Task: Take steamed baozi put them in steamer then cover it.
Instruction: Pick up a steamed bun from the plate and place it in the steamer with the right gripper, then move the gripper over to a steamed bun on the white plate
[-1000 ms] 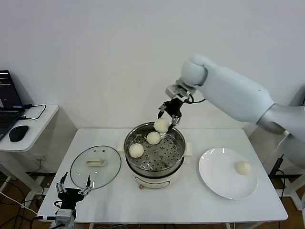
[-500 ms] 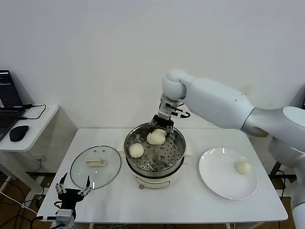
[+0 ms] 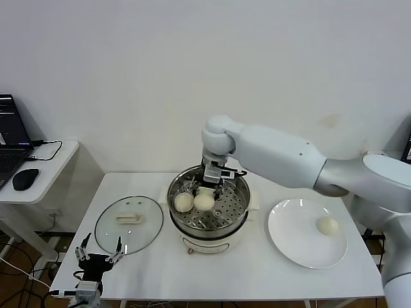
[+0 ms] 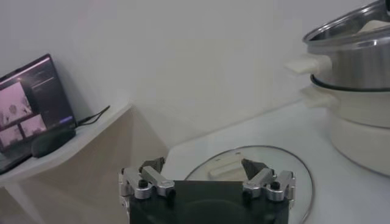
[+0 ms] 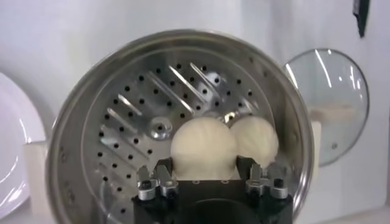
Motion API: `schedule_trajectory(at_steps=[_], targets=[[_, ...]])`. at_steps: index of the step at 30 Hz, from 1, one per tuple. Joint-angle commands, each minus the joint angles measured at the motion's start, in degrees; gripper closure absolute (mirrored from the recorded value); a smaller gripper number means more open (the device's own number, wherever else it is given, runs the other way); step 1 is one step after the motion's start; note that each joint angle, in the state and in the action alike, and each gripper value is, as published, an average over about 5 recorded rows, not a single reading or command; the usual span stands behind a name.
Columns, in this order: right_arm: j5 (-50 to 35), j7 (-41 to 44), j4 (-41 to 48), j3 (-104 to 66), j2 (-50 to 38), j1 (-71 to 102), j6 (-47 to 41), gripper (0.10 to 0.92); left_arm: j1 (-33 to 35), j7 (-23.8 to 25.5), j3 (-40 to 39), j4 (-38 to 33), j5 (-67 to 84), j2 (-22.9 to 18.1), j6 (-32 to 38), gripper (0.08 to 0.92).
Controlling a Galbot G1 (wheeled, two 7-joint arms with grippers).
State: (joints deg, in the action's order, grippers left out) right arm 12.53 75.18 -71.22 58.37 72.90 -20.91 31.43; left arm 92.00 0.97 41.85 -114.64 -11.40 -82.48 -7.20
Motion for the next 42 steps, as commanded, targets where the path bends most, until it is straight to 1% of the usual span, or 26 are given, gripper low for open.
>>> schedule_trajectory(at_steps=[1, 8, 24, 27, 30, 32, 34, 38, 40, 42], targets=[[1.74, -0.30, -1.93, 0.13, 0.23, 1.63, 0.82, 0.389, -0.15, 0.05, -0.06, 0.10, 0.02, 0.00, -0.05, 0.177], [1.63, -0.22, -3.51, 0.68, -0.84, 1.83, 0.15, 0.389, -0.18, 0.03, -0.22, 0.30, -0.01, -0.11, -0.05, 0.177], [0.67, -0.61, -3.63, 1.21, -0.99, 2.86, -1.08, 0.387, -0.27, 0.12, -0.15, 0.31, 0.01, -0.12, -0.12, 0.177], [0.95, -1.08, -3.71, 1.12, -1.27, 2.75, -1.32, 0.341, -0.25, 0.12, -0.11, 0.29, 0.02, -0.07, -0.13, 0.177], [0.85, -1.40, -4.48, 0.77, -1.85, 2.33, -1.90, 0.259, -0.23, 0.18, -0.11, 0.24, 0.00, -0.05, -0.14, 0.177], [0.72, -1.57, -5.22, 0.18, -2.48, 1.87, -2.39, 0.223, -0.23, 0.24, -0.14, 0.18, -0.03, -0.05, -0.17, 0.177], [0.05, -1.62, -6.20, -0.66, -3.65, 1.02, -3.07, 0.209, -0.23, 0.34, -0.18, 0.10, -0.07, -0.04, -0.21, 0.177], [-5.50, -1.93, -8.32, -2.55, -8.46, -2.81, -6.77, 0.203, -0.17, 0.75, -0.37, -0.02, -0.24, 0.09, -0.31, 0.177], [-10.49, -3.08, -8.94, -2.64, -11.99, -5.62, -10.62, 0.203, -0.15, 1.08, -0.45, -0.05, -0.16, 0.22, -0.41, 0.177], [-17.25, -4.88, -9.34, -1.67, -16.55, -8.81, -16.47, 0.203, -0.25, 1.46, -0.48, -0.08, 0.22, 0.38, -0.69, 0.177]])
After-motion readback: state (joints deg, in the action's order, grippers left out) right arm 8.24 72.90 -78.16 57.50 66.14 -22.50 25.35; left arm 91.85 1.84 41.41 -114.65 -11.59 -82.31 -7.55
